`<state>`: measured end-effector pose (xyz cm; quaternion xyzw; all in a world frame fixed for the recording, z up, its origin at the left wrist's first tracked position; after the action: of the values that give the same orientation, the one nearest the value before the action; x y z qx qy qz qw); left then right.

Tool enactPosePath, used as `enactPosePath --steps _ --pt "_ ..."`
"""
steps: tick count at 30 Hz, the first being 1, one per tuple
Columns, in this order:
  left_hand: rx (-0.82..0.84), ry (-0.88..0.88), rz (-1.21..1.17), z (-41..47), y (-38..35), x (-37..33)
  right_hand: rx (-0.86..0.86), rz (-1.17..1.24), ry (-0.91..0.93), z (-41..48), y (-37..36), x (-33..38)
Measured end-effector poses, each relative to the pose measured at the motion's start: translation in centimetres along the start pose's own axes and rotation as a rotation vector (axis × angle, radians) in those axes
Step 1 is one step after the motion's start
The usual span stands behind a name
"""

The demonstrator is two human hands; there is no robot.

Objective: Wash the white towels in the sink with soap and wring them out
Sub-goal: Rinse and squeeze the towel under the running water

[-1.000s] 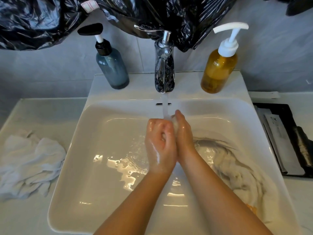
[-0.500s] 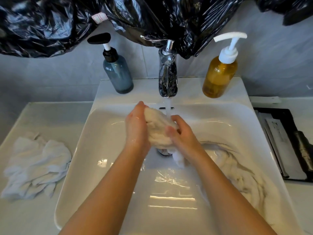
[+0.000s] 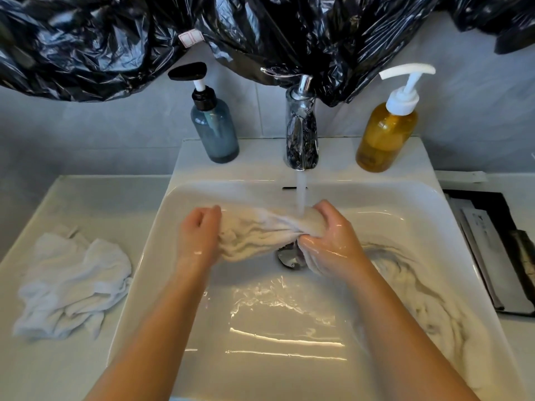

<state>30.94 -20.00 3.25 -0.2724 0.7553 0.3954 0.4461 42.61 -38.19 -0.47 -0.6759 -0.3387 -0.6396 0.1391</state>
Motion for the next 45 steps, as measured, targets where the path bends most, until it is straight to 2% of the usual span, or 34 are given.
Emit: enactPosePath --steps 3,4,6,8,10,12,14,17,19,20,22,24,25,27,30,31,33,35,36,37,39,41,43,45 --pt "0.056 -0.085 0.465 -0.2 -0.7 3.0 0.010 0.038 0.045 0.2 0.6 -0.3" --pt "0.055 -0.180 0.561 -0.4 -0.8 3.6 0.018 0.066 0.052 0.1 0.6 -0.2" --pt "0.150 -0.505 0.559 -1.3 -1.2 3.7 0.009 0.104 0.050 0.0 0.5 0.1" --pt "0.410 -0.672 0.449 -2.4 -2.6 2.7 -0.014 0.162 0.050 0.0 0.6 0.5" --pt "0.571 -0.613 0.475 -3.1 -4.5 1.8 -0.040 0.239 0.048 -0.1 0.9 1.1" --pt "0.562 -0.504 0.351 -2.9 -5.9 1.0 -0.070 0.280 0.013 -0.2 1.3 1.3" --pt "0.490 -0.456 0.097 -2.4 -5.9 0.2 -0.038 0.244 -0.045 -0.2 1.6 1.1" --pt "0.439 -0.348 -0.163 -1.9 -5.3 -0.5 0.171 -0.140 -0.058 -0.1 1.3 0.2" --pt "0.426 -0.331 -0.200 -2.0 -5.0 -0.8 0.199 -0.247 -0.051 0.0 1.5 0.4" --pt "0.415 -0.322 -0.216 -2.0 -4.7 -0.8 0.165 -0.195 -0.054 0.0 1.8 0.8" --pt "0.414 -0.290 -0.286 -2.0 -4.0 -0.4 0.054 0.058 -0.049 -0.1 2.2 1.4" --pt "0.486 -0.319 -0.266 -2.2 -3.7 0.0 -0.016 0.407 -0.087 -0.1 2.7 1.8" --pt "0.530 -0.356 -0.210 -2.6 -3.8 0.0 0.002 0.616 -0.102 0.0 2.5 2.0" --pt "0.541 -0.394 -0.144 -3.5 -4.8 0.0 -0.019 0.938 -0.181 -0.1 1.3 2.3" --pt "0.361 -0.382 -0.090 -4.5 -7.3 0.1 -0.255 0.878 -0.454 0.4 -0.9 2.8" --pt "0.308 -0.372 -0.062 -4.6 -8.2 0.1 -0.325 0.759 -0.443 0.7 -1.7 2.7" --pt "0.213 -0.349 -0.016 -4.3 -9.8 0.1 -0.383 0.318 -0.284 1.2 -2.7 3.3" --pt "0.128 -0.342 0.028 -3.4 -10.6 -0.2 -0.375 0.052 -0.125 1.1 -2.8 3.4" --pt "0.130 -0.319 0.002 -3.0 -10.8 -0.4 -0.370 0.054 -0.109 1.2 -2.7 3.6" --pt "0.146 -0.289 -0.046 -2.7 -10.8 -0.7 -0.349 0.161 -0.132 1.2 -2.7 3.4" --pt "0.179 -0.239 -0.101 -2.5 -10.2 -0.8 -0.353 0.619 -0.265 1.0 -2.2 2.3" --pt "0.216 -0.261 -0.120 -3.2 -9.2 -0.6 -0.348 0.873 -0.318 1.1 -2.4 1.5" --pt "0.240 -0.362 -0.109 -4.6 -8.6 0.0 -0.332 0.865 -0.320 0.8 -2.8 1.7" --pt "0.228 -0.401 -0.057 -5.8 -9.0 0.1 -0.293 0.708 -0.294 1.1 -3.4 1.6"
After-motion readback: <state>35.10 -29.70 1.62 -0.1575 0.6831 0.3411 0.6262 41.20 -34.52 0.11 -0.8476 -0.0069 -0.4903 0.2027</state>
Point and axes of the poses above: each hand's wrist, its own z-axis towards the middle knuckle, its own y-axis out of the back of the hand, x = y × z, the point moved 1 cm from there along z, towards the middle knuckle, and after that the axes turned 1 degree about z, right-handed, at the moved point
